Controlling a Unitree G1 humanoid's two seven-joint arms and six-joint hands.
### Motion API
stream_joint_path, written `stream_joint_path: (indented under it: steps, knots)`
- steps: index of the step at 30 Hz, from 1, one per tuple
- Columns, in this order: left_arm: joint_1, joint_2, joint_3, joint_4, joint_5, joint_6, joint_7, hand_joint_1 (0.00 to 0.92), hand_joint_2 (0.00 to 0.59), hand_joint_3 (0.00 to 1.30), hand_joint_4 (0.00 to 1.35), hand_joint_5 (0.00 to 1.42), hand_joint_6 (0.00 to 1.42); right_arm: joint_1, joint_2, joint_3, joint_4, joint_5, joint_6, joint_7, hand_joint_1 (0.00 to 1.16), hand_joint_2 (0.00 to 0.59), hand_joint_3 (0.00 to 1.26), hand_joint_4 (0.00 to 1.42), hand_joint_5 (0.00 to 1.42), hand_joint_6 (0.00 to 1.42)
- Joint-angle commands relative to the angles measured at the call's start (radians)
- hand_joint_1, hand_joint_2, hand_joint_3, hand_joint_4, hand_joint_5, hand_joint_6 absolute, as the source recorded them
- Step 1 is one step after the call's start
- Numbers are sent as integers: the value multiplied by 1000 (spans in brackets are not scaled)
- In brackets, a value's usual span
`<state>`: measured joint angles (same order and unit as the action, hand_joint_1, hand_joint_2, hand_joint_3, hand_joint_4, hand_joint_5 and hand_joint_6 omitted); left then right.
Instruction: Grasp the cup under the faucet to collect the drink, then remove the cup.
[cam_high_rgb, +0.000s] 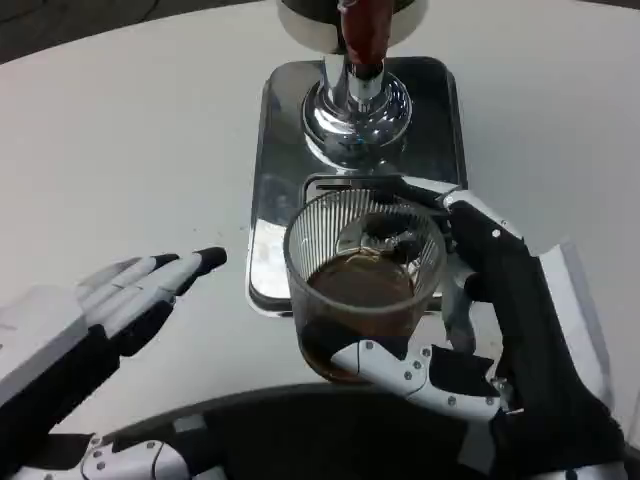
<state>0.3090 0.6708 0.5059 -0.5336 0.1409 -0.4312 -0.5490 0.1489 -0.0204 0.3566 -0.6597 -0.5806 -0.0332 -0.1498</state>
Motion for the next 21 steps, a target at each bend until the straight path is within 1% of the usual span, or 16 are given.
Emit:
stream_joint_path:
  steps: [1, 6, 21]
  knots:
    - [38, 0, 30, -17, 11, -19, 7, 0, 123, 0, 0, 0, 0, 11, -5, 15, -44, 20, -53, 17, 892, 166, 957, 1120, 1355, 1424]
    - [60, 6, 44, -23, 10, -40, -1, 0, 123, 0, 0, 0, 0, 19, -13, 10, -64, 40, -49, 37, 892, 166, 957, 1120, 1355, 1424]
    - [102, 8, 65, -51, 27, -43, -6, 0, 118, 0, 0, 0, 0, 62, -40, 2, -115, 77, -54, 87, 892, 166, 965, 1134, 1355, 1424]
